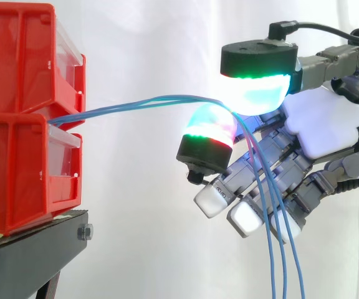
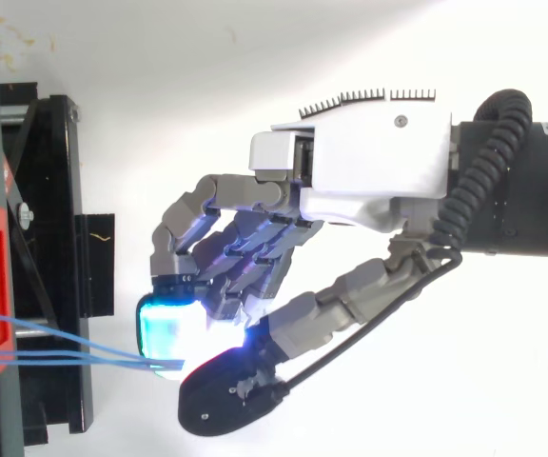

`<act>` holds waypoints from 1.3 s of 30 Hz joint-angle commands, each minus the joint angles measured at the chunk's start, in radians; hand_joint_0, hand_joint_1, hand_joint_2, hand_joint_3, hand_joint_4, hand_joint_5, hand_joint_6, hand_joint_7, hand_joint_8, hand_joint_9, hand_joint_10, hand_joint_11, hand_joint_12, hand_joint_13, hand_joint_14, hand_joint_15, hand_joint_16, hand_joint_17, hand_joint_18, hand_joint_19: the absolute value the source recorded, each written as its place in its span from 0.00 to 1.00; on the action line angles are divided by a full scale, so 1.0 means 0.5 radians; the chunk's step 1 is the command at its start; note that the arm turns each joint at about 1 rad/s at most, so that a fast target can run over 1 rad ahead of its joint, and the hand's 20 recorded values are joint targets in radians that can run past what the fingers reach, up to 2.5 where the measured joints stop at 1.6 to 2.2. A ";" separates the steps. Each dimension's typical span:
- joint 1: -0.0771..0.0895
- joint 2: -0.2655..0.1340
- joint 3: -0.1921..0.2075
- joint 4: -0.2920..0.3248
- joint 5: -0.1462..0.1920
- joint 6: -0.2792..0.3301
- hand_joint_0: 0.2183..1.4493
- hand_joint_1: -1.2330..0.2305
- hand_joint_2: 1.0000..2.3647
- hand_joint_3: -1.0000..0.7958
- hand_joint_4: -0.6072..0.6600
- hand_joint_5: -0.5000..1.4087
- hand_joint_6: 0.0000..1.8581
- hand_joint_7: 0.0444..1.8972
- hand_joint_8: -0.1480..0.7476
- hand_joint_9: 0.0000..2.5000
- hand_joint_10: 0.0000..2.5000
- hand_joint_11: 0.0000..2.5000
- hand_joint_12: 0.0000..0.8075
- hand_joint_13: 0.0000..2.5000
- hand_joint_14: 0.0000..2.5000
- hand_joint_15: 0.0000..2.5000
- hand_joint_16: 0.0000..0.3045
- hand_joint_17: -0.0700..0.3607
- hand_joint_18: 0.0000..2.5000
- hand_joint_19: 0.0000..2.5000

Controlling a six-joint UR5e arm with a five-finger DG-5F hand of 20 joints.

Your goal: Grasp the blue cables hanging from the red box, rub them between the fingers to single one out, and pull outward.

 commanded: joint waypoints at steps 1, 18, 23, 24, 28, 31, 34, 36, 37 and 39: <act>0.000 0.000 0.002 -0.002 0.000 0.000 0.39 0.17 0.01 0.54 0.54 0.11 0.50 0.45 0.46 0.21 0.00 0.19 0.52 0.26 0.01 0.18 0.18 0.44 0.29 0.17; 0.000 0.000 0.002 -0.002 0.000 0.000 0.35 0.16 0.01 0.41 0.57 0.12 0.49 0.44 0.49 0.29 0.01 0.32 0.53 0.27 0.01 0.18 0.17 0.43 0.29 0.17; 0.000 0.000 -0.001 -0.002 0.000 0.000 0.30 0.15 0.00 0.32 0.59 0.12 0.49 0.45 0.50 0.30 0.01 0.33 0.54 0.27 0.01 0.19 0.17 0.44 0.30 0.18; 0.003 0.000 0.002 -0.002 0.000 0.000 0.29 0.16 0.00 0.28 0.59 0.12 0.49 0.45 0.50 0.30 0.01 0.33 0.54 0.28 0.01 0.19 0.18 0.44 0.30 0.18; 0.000 0.000 -0.001 -0.002 0.000 0.000 0.25 0.17 0.00 0.28 0.61 0.13 0.49 0.44 0.52 0.32 0.01 0.33 0.55 0.29 0.01 0.19 0.18 0.45 0.31 0.19; 0.003 0.000 0.002 -0.002 0.000 0.000 0.24 0.19 0.00 0.28 0.61 0.14 0.49 0.45 0.54 0.33 0.01 0.33 0.56 0.29 0.01 0.19 0.18 0.46 0.32 0.19; 0.000 0.000 0.002 -0.002 0.000 0.000 0.23 0.21 0.00 0.28 0.60 0.15 0.49 0.47 0.55 0.35 0.01 0.32 0.56 0.31 0.01 0.20 0.18 0.46 0.32 0.19; 0.000 0.000 -0.001 -0.002 0.000 0.000 0.23 0.24 0.00 0.28 0.58 0.16 0.48 0.48 0.55 0.37 0.01 0.32 0.55 0.31 0.01 0.20 0.18 0.45 0.33 0.20; 0.000 0.000 -0.001 -0.002 0.000 0.000 0.23 0.24 0.00 0.28 0.58 0.16 0.48 0.49 0.55 0.38 0.01 0.31 0.55 0.31 0.01 0.20 0.18 0.45 0.33 0.20; 0.000 0.000 -0.001 -0.002 0.000 0.000 0.24 0.25 0.00 0.28 0.56 0.17 0.48 0.51 0.55 0.39 0.01 0.31 0.54 0.32 0.01 0.20 0.18 0.45 0.33 0.20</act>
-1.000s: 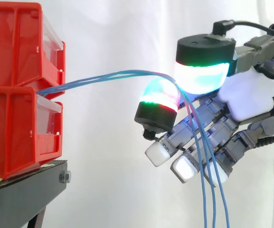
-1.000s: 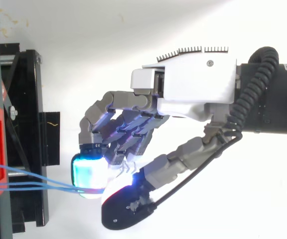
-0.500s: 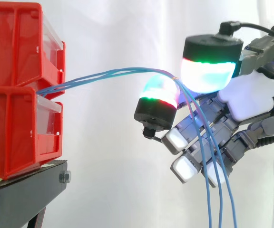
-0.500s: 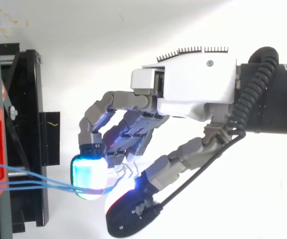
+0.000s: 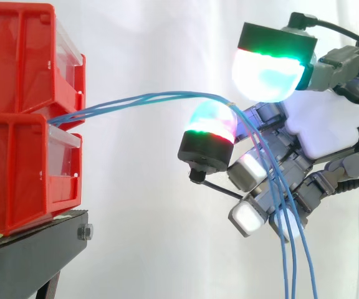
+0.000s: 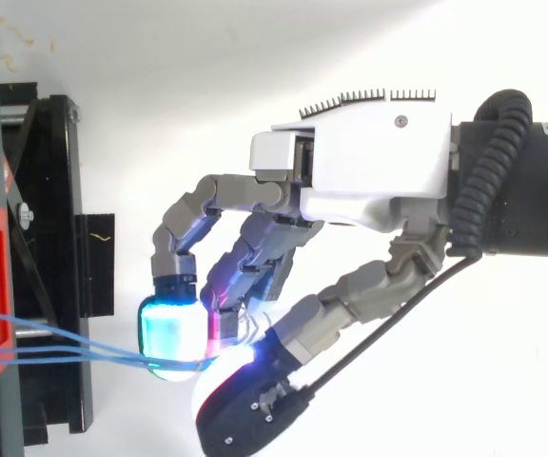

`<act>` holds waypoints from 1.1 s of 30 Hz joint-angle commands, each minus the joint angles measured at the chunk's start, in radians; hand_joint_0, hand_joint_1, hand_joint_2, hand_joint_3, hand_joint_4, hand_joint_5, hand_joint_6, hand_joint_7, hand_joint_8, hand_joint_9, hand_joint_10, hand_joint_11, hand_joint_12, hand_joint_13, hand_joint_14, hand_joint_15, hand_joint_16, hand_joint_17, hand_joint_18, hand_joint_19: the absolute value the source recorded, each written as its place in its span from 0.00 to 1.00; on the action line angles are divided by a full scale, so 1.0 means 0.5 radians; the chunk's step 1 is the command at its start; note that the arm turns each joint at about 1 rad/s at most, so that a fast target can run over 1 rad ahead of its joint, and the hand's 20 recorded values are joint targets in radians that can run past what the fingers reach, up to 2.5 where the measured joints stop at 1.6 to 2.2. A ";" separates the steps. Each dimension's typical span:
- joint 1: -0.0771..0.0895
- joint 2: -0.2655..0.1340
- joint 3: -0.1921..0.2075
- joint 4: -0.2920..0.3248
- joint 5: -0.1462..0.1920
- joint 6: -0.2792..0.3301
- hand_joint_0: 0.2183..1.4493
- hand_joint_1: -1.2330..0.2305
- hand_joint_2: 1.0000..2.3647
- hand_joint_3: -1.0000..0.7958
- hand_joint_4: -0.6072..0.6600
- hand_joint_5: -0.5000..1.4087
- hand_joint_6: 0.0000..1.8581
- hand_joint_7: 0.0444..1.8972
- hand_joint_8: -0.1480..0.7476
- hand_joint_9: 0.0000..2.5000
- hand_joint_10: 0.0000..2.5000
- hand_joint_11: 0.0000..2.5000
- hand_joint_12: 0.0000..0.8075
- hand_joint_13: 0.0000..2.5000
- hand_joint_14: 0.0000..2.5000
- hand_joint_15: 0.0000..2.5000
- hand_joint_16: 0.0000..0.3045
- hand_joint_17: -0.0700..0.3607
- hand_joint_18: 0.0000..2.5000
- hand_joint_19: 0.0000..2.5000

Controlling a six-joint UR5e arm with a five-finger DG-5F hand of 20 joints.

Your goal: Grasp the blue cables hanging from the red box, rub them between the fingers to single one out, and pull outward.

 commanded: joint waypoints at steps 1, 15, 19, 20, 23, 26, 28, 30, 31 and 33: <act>0.000 0.000 -0.001 0.000 0.000 0.000 0.24 0.25 0.00 0.28 0.56 0.17 0.48 0.51 0.55 0.39 0.01 0.31 0.54 0.32 0.01 0.20 0.18 0.44 0.33 0.20; 0.000 -0.003 0.002 0.000 0.000 0.000 0.38 0.23 0.02 0.46 0.33 0.19 0.49 0.64 0.48 0.45 0.01 0.30 0.49 0.37 0.01 0.20 0.15 0.40 0.34 0.20; 0.003 0.000 0.002 0.000 0.000 0.000 0.43 0.21 0.02 0.44 0.34 0.17 0.50 0.64 0.49 0.43 0.01 0.30 0.49 0.36 0.01 0.20 0.15 0.40 0.34 0.20; 0.003 0.000 0.002 0.000 0.000 0.000 0.44 0.21 0.02 0.43 0.34 0.17 0.51 0.63 0.48 0.43 0.01 0.30 0.49 0.36 0.01 0.20 0.15 0.40 0.34 0.20; 0.000 0.000 -0.001 0.000 0.000 0.000 0.48 0.21 0.01 0.39 0.30 0.17 0.51 0.64 0.48 0.42 0.01 0.30 0.48 0.36 0.01 0.21 0.15 0.39 0.33 0.21; 0.000 0.000 -0.001 0.000 0.000 0.000 0.50 0.22 0.00 0.32 0.23 0.17 0.50 0.65 0.47 0.42 0.01 0.29 0.48 0.36 0.01 0.20 0.14 0.39 0.32 0.21; 0.000 0.000 -0.001 0.000 0.000 0.000 0.50 0.23 0.00 0.30 0.22 0.17 0.50 0.68 0.47 0.42 0.01 0.29 0.48 0.36 0.01 0.20 0.14 0.39 0.32 0.21; 0.003 0.000 -0.001 0.000 0.000 0.000 0.52 0.23 0.00 0.28 0.22 0.17 0.50 0.72 0.47 0.42 0.01 0.29 0.47 0.36 0.01 0.20 0.14 0.39 0.32 0.21; 0.000 0.000 -0.001 0.000 0.000 0.000 0.52 0.23 0.00 0.28 0.22 0.17 0.50 0.73 0.47 0.42 0.01 0.29 0.48 0.36 0.01 0.20 0.14 0.39 0.32 0.21; 0.000 0.000 0.002 0.000 0.000 0.000 0.52 0.24 0.00 0.28 0.31 0.16 0.50 0.72 0.48 0.43 0.01 0.29 0.47 0.36 0.01 0.20 0.14 0.39 0.32 0.21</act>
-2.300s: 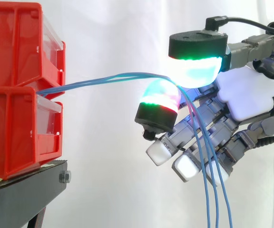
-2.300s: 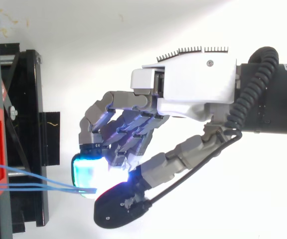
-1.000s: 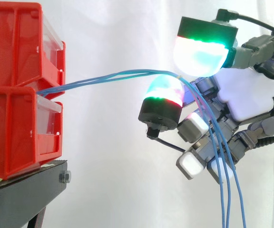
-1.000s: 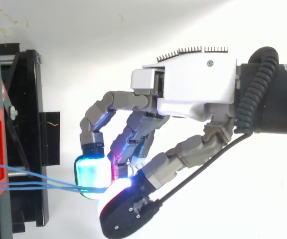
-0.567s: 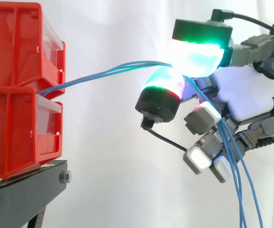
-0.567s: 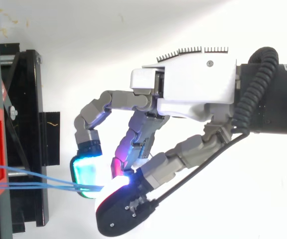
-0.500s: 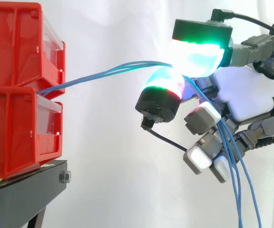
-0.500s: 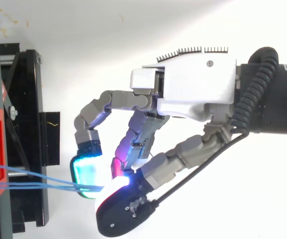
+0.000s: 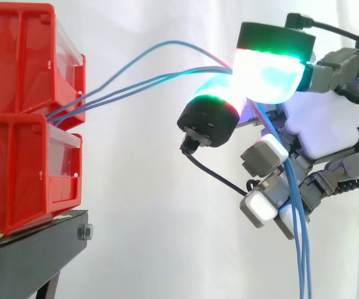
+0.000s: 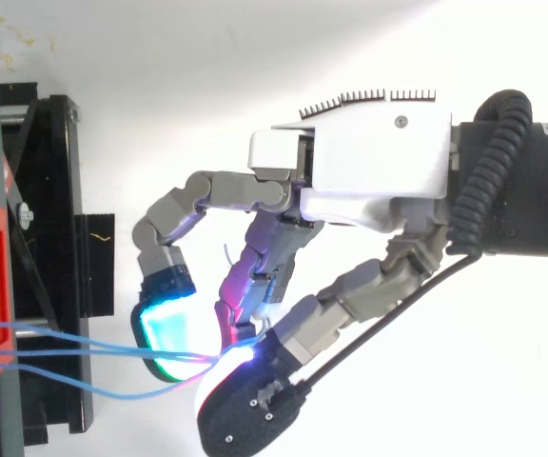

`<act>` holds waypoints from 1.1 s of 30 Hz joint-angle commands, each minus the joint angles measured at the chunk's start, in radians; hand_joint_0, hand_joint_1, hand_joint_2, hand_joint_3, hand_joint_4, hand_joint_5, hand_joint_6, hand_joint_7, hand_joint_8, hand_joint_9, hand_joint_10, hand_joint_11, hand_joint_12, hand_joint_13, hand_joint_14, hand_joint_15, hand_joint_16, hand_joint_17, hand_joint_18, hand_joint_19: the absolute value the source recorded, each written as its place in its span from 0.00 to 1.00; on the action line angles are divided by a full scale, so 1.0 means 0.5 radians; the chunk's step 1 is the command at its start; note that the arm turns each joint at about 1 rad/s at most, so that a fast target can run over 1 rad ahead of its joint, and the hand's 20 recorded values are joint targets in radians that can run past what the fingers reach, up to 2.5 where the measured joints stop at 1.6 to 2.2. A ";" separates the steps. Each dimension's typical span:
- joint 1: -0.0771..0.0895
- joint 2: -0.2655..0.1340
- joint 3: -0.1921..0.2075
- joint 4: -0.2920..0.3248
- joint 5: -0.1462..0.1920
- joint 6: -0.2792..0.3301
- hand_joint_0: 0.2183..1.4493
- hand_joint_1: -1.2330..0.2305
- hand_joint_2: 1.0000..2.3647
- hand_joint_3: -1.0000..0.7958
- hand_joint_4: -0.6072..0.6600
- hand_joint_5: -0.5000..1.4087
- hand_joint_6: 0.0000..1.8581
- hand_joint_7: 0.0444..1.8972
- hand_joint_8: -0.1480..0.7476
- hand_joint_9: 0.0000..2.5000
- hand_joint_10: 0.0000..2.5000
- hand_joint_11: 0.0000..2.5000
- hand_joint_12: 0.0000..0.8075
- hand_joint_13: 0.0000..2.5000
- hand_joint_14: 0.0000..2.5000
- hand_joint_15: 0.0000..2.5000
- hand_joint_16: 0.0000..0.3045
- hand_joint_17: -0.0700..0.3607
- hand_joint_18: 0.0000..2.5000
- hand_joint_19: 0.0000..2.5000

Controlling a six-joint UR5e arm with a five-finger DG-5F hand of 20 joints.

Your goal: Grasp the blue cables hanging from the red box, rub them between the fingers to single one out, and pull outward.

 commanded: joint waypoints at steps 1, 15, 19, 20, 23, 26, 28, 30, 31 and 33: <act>-0.001 0.000 -0.001 0.000 0.000 0.000 0.52 0.24 0.00 0.28 0.32 0.16 0.50 0.72 0.48 0.42 0.01 0.29 0.47 0.36 0.01 0.21 0.14 0.39 0.32 0.21; -0.001 0.000 0.002 -0.018 -0.003 0.000 0.26 0.28 0.00 0.28 0.53 0.16 0.50 0.50 0.53 0.42 0.01 0.30 0.52 0.37 0.01 0.21 0.16 0.42 0.35 0.21; -0.001 0.000 0.002 -0.018 -0.003 0.000 0.21 0.30 0.00 0.28 0.55 0.16 0.50 0.49 0.56 0.42 0.01 0.30 0.56 0.37 0.01 0.21 0.18 0.45 0.36 0.20; -0.001 0.000 0.002 -0.018 -0.003 0.000 0.21 0.30 0.00 0.28 0.55 0.16 0.50 0.49 0.56 0.42 0.01 0.30 0.56 0.37 0.01 0.22 0.18 0.45 0.36 0.21; 0.002 0.000 0.002 -0.018 -0.003 0.000 0.21 0.30 0.00 0.28 0.55 0.16 0.50 0.49 0.56 0.42 0.01 0.29 0.56 0.37 0.01 0.21 0.18 0.45 0.36 0.21; -0.001 0.000 -0.001 -0.018 -0.003 0.000 0.24 0.31 0.00 0.28 0.54 0.16 0.50 0.50 0.55 0.42 0.01 0.29 0.55 0.37 0.01 0.22 0.17 0.44 0.35 0.21; 0.002 0.000 0.002 -0.018 -0.003 0.000 0.27 0.32 0.00 0.28 0.53 0.16 0.49 0.51 0.54 0.41 0.01 0.29 0.53 0.36 0.01 0.22 0.17 0.43 0.35 0.22; -0.001 0.000 0.002 -0.018 -0.003 0.000 0.30 0.34 0.00 0.32 0.52 0.16 0.49 0.52 0.53 0.41 0.01 0.29 0.53 0.36 0.01 0.22 0.16 0.42 0.34 0.22; -0.001 0.000 -0.001 -0.018 -0.003 0.000 0.31 0.34 0.01 0.33 0.52 0.16 0.49 0.52 0.53 0.42 0.01 0.30 0.52 0.36 0.01 0.22 0.16 0.42 0.34 0.22; -0.001 0.000 0.002 -0.018 -0.003 0.000 0.32 0.34 0.01 0.38 0.51 0.17 0.49 0.53 0.53 0.41 0.01 0.29 0.52 0.36 0.01 0.22 0.16 0.42 0.34 0.22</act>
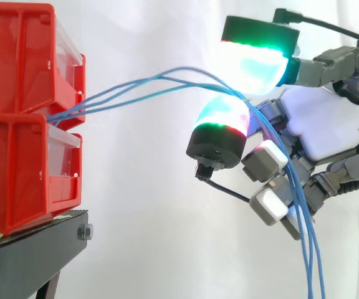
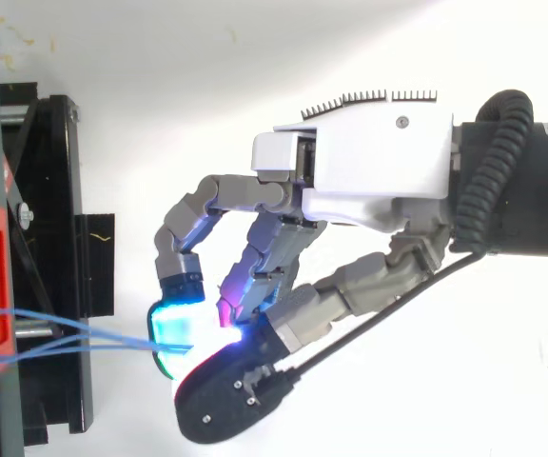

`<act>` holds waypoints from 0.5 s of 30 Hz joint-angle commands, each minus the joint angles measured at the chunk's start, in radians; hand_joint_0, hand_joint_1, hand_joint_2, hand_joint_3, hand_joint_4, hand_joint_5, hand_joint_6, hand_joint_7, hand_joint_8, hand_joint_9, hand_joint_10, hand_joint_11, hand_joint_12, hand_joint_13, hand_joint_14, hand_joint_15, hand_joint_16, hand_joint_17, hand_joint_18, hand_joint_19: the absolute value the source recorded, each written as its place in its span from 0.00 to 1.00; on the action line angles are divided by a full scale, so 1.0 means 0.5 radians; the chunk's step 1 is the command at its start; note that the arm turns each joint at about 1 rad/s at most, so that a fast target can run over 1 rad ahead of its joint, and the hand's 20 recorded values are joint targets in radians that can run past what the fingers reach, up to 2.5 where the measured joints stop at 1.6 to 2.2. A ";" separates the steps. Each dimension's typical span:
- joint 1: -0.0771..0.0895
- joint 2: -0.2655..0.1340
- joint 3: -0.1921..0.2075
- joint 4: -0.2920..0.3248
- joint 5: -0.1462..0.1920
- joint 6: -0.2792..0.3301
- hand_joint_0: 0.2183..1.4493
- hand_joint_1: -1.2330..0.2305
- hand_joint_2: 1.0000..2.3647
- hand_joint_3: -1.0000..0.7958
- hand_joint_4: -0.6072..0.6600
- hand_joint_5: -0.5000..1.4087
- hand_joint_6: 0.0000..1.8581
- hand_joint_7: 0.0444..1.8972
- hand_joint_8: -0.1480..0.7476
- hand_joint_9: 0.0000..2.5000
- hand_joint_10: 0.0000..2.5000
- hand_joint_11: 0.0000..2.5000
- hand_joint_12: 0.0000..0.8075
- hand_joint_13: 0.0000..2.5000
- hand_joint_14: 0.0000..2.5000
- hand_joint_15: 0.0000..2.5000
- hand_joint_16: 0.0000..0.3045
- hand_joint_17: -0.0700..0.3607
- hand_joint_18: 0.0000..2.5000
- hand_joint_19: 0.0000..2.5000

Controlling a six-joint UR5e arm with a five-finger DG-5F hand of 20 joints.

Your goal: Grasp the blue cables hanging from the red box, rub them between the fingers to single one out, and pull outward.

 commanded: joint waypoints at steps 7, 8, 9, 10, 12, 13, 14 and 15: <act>0.000 0.000 0.001 0.000 0.000 0.000 0.29 0.33 0.01 0.34 0.53 0.16 0.49 0.52 0.54 0.41 0.01 0.29 0.53 0.36 0.01 0.22 0.17 0.43 0.34 0.23; 0.000 0.000 0.001 0.000 0.000 0.000 0.27 0.33 0.00 0.30 0.54 0.16 0.49 0.51 0.54 0.41 0.01 0.29 0.53 0.36 0.01 0.22 0.17 0.43 0.34 0.22; 0.000 0.000 -0.002 0.000 0.000 0.000 0.24 0.33 0.00 0.28 0.55 0.16 0.49 0.51 0.55 0.41 0.01 0.30 0.55 0.36 0.01 0.22 0.17 0.44 0.35 0.22; 0.003 0.000 0.001 0.000 0.000 0.000 0.24 0.34 0.00 0.28 0.54 0.16 0.49 0.51 0.55 0.41 0.01 0.29 0.55 0.36 0.01 0.22 0.18 0.44 0.35 0.22; 0.000 0.000 0.001 0.000 0.000 0.000 0.22 0.37 0.00 0.28 0.55 0.16 0.49 0.50 0.56 0.42 0.01 0.29 0.56 0.37 0.01 0.22 0.18 0.45 0.35 0.22; 0.000 0.000 0.001 0.000 0.000 0.000 0.21 0.38 0.00 0.28 0.55 0.17 0.49 0.50 0.56 0.42 0.01 0.29 0.56 0.37 0.01 0.22 0.18 0.46 0.35 0.22; 0.000 0.000 0.001 0.000 0.000 0.000 0.21 0.39 0.00 0.28 0.55 0.17 0.49 0.50 0.56 0.42 0.01 0.30 0.56 0.37 0.01 0.22 0.18 0.46 0.35 0.22; 0.000 0.000 -0.002 0.000 0.003 0.000 0.22 0.41 0.00 0.28 0.55 0.17 0.49 0.50 0.56 0.42 0.01 0.29 0.56 0.37 0.01 0.22 0.18 0.46 0.35 0.22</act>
